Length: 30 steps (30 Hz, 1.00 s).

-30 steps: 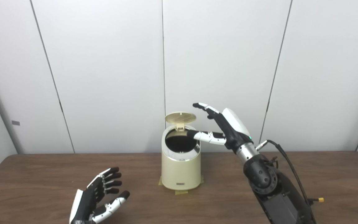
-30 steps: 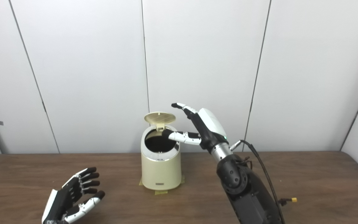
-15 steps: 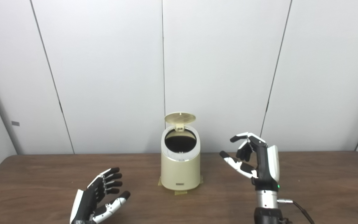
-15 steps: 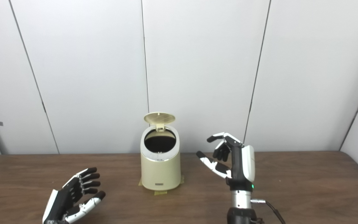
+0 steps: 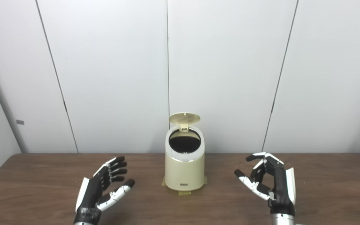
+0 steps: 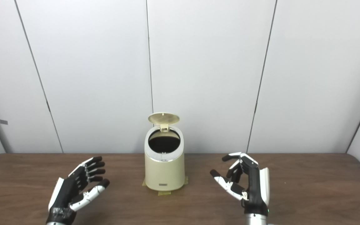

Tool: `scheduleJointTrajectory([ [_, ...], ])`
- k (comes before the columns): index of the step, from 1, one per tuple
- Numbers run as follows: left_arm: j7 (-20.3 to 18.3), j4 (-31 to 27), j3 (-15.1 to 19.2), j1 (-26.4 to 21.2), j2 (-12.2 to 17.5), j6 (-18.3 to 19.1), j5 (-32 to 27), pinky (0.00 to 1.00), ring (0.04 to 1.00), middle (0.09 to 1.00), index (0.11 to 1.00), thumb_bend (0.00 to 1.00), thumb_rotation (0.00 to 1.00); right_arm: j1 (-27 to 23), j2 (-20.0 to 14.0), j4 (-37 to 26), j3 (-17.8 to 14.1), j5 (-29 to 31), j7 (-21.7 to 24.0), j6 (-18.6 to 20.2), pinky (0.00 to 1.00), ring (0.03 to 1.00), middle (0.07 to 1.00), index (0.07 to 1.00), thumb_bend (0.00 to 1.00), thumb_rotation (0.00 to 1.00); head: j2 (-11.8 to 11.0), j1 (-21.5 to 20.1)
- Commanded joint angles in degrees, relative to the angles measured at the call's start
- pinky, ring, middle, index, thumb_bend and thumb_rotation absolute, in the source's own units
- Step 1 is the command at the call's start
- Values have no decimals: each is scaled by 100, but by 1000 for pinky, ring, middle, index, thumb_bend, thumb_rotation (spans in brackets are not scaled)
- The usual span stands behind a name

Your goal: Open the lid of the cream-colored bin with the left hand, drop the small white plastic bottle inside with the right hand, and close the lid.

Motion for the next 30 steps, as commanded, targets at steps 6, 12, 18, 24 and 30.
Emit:
scheduleJointTrajectory([
  [6,-207,-429,-104,-913,228,219,43,749,820,876,905,788,377,143,-60,-172,-10,101,219,-177,127,173,241,471,490,145,-36,73],
  [12,-425,-471,-253,-1516,402,599,191,747,867,909,928,788,358,316,-120,-362,37,731,1136,90,332,396,464,487,488,155,-49,119],
  [18,-588,-326,-436,-2065,486,893,381,802,901,929,934,841,342,373,-265,-584,46,730,1788,538,493,587,644,498,488,170,-65,159],
  [24,-715,-23,-652,-2527,573,912,656,758,906,929,918,864,320,335,-327,-593,-40,719,2022,622,503,597,658,498,489,171,-93,189],
  [30,-827,433,-959,-2954,699,771,1040,750,918,932,912,886,409,303,-330,-723,-94,669,2164,887,522,623,671,498,489,175,-103,165],
])
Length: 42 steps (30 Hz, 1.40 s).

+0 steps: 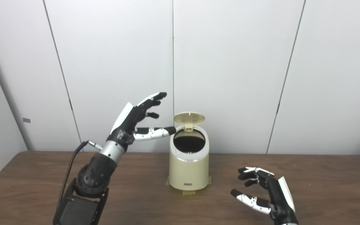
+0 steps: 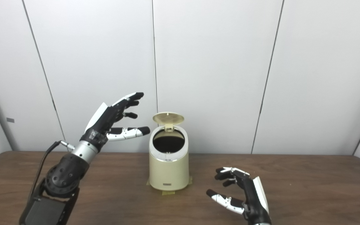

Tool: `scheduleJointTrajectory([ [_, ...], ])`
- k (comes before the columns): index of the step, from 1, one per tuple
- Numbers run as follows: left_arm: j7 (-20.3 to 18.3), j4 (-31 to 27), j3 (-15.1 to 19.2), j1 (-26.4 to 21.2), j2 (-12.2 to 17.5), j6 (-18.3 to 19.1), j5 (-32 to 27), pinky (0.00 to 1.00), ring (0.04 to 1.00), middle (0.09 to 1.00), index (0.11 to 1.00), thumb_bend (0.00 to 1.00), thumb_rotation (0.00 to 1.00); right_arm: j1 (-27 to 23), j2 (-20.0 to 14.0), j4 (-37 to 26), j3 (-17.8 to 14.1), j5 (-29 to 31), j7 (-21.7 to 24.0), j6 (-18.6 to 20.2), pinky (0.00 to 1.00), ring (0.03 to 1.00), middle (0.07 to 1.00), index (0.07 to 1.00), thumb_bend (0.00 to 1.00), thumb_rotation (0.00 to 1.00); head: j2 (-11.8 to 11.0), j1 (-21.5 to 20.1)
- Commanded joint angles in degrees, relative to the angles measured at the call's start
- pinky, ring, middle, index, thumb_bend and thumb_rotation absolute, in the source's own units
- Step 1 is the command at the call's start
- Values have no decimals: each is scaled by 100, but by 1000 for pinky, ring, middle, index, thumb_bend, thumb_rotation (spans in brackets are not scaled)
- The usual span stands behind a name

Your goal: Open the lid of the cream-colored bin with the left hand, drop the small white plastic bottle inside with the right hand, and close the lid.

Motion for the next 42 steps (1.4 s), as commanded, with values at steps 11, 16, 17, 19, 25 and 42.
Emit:
scheduleJointTrajectory([
  [11,-102,341,-566,-694,201,-450,855,891,930,889,851,855,527,-127,-38,-293,-40,-78,158,168,508,590,655,498,487,174,2,-92],
  [16,-118,337,-762,-674,277,-471,1263,864,923,851,810,846,543,-112,-15,-287,-54,-78,153,173,501,582,647,497,487,171,5,-125],
  [17,-150,341,-800,-675,296,-467,1331,885,942,852,811,849,547,-105,-12,-298,-57,-71,161,198,504,585,649,498,486,172,7,-127],
  [19,-229,334,-857,-677,330,-440,1402,929,982,860,816,850,530,-94,-9,-312,-60,-76,164,223,505,585,654,498,486,173,14,-135],
  [25,-417,289,-1004,-701,380,-425,1641,952,1000,867,827,848,506,-84,3,-319,-63,-46,173,191,501,586,656,498,486,172,27,-144],
  [42,-538,-209,-1192,-362,666,-864,2209,920,1000,828,811,883,518,-67,30,-425,-51,-167,158,276,493,579,637,498,486,173,134,-234],
])
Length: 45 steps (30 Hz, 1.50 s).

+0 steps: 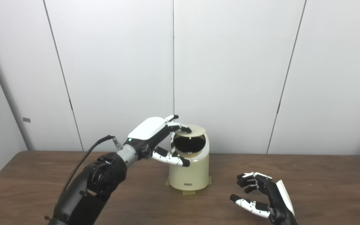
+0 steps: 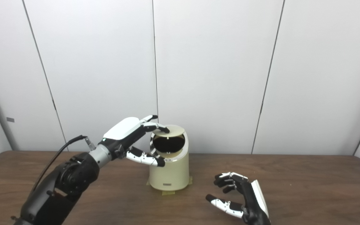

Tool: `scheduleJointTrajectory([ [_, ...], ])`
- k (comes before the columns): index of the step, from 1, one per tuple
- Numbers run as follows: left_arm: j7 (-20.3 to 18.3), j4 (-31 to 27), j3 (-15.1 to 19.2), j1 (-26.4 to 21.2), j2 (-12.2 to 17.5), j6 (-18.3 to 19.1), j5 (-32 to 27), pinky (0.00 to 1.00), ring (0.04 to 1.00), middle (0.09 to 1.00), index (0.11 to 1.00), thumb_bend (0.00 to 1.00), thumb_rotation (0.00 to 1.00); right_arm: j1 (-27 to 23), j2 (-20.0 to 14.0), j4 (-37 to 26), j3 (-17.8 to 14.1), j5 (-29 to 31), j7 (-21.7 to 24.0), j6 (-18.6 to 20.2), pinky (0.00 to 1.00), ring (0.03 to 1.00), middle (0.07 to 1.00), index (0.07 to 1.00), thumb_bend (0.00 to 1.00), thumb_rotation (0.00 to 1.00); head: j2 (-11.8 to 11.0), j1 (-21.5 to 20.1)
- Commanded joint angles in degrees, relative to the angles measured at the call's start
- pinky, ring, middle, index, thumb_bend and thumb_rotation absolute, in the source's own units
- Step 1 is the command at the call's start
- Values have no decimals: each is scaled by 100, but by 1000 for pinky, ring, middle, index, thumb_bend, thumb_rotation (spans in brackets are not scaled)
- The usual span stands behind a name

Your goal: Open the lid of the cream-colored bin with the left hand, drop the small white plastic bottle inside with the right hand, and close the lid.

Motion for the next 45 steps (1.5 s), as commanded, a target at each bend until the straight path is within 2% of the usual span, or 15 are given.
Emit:
scheduleJointTrajectory([
  [1,47,-239,35,-197,112,-132,82,934,1000,825,810,883,514,-161,-2,-225,-40,-24,-58,-57,489,571,630,498,486,173,5,1],
  [4,-1,-345,42,-130,145,-159,76,953,1000,818,805,885,494,-180,4,-178,-42,-13,-65,-101,492,570,634,498,486,174,20,-2],
  [10,-12,-415,-49,-72,268,-311,389,997,1000,814,810,894,524,-193,40,-210,-34,-21,-72,-88,479,552,637,498,486,174,48,-35],
  [19,196,-266,-260,-22,374,-684,1065,1000,1000,823,824,911,561,-180,104,-224,-43,-19,-80,-56,493,573,659,498,487,178,97,-56],
  [22,372,-60,-343,-21,353,-806,1340,1000,996,825,829,920,509,-170,115,-249,-34,-41,-86,-71,491,576,659,498,487,178,104,-66],
  [32,293,331,-708,-103,304,-527,2237,1000,1000,897,891,955,580,-87,148,-404,-43,11,-40,22,505,594,655,498,487,177,148,-108],
  [40,166,366,-853,-92,328,-521,2287,1000,1000,892,887,964,553,-59,128,-347,-64,42,-59,-107,489,575,635,498,486,172,185,-111],
  [43,151,262,-835,-56,352,-500,2195,1000,1000,891,887,967,563,-46,149,-385,-67,43,-50,-41,480,569,630,498,487,175,194,-109],
  [45,338,185,-698,1,348,-550,2019,1000,1000,882,879,959,572,-45,146,-393,-58,19,-46,-21,483,575,639,498,488,175,194,-109],
])
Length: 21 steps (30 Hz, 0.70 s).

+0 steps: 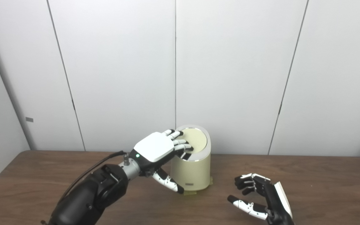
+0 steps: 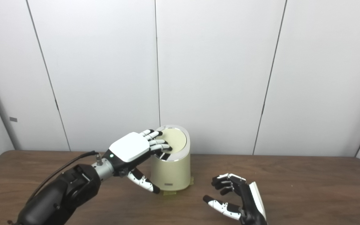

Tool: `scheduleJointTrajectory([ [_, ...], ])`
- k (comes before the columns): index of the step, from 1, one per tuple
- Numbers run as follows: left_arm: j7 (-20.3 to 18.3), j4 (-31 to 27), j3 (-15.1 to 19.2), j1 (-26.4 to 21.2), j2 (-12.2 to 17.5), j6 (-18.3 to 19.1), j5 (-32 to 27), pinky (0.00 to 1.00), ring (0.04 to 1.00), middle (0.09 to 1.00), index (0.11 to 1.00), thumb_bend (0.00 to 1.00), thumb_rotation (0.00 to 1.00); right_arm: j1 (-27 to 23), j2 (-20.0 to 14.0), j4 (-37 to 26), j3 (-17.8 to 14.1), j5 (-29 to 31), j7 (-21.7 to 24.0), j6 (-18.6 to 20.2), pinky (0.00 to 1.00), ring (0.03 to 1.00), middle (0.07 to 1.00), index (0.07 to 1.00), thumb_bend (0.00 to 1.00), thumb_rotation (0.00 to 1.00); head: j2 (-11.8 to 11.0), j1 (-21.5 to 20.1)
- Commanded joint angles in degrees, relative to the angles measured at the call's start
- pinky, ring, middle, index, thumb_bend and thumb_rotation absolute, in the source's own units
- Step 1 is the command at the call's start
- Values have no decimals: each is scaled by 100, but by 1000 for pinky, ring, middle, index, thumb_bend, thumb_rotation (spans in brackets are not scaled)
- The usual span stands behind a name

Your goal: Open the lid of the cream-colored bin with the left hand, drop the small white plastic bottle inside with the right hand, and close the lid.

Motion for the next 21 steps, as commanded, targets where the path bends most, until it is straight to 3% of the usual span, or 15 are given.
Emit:
scheduleJointTrajectory([
  [1,-37,-49,110,-43,65,73,-126,1000,1000,877,877,946,575,-159,-26,-197,-43,14,-46,-116,485,579,643,498,488,176,1,-3],
  [6,676,-222,876,176,-192,-52,-950,997,988,885,889,804,507,-150,-32,-175,-44,31,-44,-143,487,583,655,498,488,177,10,1],
  [11,1409,-275,1510,300,-403,-325,-1447,815,925,897,897,701,433,-161,-31,-133,-65,78,-48,-196,473,568,651,497,489,173,0,29],
  [15,1382,-410,1955,490,-632,-208,-2259,858,932,934,925,670,390,-174,-41,-140,-76,89,-39,-173,472,564,646,498,488,172,2,29],
  [17,1251,-533,2206,678,-798,-55,-2987,886,947,943,925,667,291,-195,-49,-144,-90,105,-34,-167,472,570,643,498,489,173,5,32],
  [21,1006,-806,2609,1042,-1070,422,-4160,747,893,917,920,684,314,-248,-100,-200,-124,112,7,-85,503,606,678,498,490,174,5,29],
])
